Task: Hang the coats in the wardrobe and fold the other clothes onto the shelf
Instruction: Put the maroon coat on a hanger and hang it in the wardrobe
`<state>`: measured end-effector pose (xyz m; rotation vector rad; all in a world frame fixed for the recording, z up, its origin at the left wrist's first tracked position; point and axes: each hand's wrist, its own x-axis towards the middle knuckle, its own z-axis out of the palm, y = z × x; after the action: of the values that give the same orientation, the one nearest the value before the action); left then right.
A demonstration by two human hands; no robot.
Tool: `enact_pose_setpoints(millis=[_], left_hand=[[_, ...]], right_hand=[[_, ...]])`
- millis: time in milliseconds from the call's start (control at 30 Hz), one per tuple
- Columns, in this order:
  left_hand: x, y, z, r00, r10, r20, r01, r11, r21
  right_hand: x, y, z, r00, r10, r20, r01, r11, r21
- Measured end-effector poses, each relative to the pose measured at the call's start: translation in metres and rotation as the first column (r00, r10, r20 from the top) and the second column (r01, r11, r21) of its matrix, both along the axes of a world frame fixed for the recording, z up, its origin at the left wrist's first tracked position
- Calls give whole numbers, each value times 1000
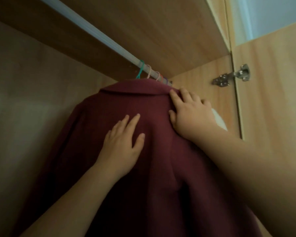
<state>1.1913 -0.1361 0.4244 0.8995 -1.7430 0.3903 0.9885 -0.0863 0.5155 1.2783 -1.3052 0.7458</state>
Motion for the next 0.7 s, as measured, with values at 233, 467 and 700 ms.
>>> enact_pose_setpoints(millis=[233, 467, 700], left_hand=[[-70, 83, -95, 992, -96, 86, 96, 995, 1], [-193, 181, -231, 938, -179, 297, 126, 974, 190], [-340, 358, -380, 610, -658, 442, 294, 706, 644]], right_hand=[[-75, 106, -187, 998, 22, 67, -36, 976, 214], [-195, 259, -364, 896, -270, 354, 77, 877, 475], [-285, 498, -461, 617, -619, 486, 238, 735, 635]])
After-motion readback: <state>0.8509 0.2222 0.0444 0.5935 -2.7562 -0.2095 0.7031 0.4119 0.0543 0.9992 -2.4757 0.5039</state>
